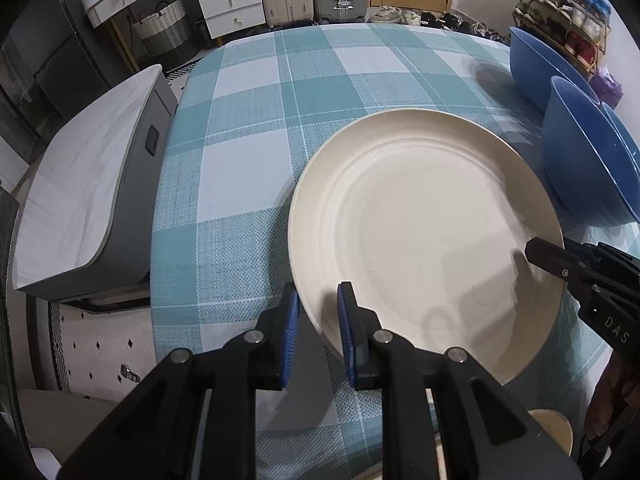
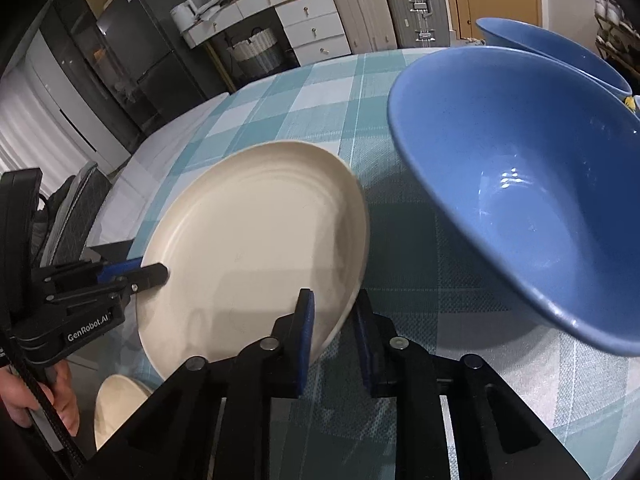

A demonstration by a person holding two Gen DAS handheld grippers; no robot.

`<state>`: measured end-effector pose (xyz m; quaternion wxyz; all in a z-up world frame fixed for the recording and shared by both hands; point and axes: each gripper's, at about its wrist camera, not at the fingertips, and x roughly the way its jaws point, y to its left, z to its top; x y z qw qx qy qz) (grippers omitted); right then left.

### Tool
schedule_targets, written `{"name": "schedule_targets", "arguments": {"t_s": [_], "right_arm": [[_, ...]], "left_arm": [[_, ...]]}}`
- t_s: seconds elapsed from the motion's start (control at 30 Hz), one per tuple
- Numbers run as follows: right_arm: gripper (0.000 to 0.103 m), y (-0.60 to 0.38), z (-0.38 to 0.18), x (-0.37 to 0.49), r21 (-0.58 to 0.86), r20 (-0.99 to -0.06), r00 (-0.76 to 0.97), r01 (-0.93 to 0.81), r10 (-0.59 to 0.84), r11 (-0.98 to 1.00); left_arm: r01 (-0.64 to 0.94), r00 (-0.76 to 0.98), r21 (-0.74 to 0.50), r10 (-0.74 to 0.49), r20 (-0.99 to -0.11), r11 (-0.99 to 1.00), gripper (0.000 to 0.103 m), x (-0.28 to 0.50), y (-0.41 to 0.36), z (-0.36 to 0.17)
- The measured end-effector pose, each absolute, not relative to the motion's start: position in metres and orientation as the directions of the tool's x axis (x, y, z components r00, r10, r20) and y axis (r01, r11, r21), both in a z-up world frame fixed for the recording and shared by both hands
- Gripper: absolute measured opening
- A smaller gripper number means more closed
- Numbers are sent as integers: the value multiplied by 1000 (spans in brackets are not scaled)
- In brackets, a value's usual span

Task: Organize plates and bowls
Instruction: 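Lift the cream plate off the cloth with both grippers, then carry the cream plate over the stacked cream plates with both grippers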

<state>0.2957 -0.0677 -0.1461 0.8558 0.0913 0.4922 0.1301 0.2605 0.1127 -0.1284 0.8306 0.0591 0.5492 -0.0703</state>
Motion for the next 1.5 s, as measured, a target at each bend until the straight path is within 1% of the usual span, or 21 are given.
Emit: {"name": "schedule_targets", "arguments": {"t_s": [0.37,0.53,0.73,1.1,1.5], "right_arm": [[19,-62,-127,293,299,-788,517,-152,333,942],[19,-63,-115,285,307,-773,533,-162,345,938],[19,-70,-98,267,328,-752,547,-176,369,928],[19,-65,-71,226,323,-722,557,-253,410,912],[19,-54,-72,170,304,-721,535,-326,440,895]], "left_arm": [[143,397,-20,-76,-915,990,18,256,125,-118],[139,418,-21,-78,-905,990,18,247,126,-104],[122,442,-58,-106,-891,991,18,226,131,-84],[83,503,-38,-75,-861,996,18,172,135,-56],[35,518,23,1,-855,999,18,111,133,-58]]}}
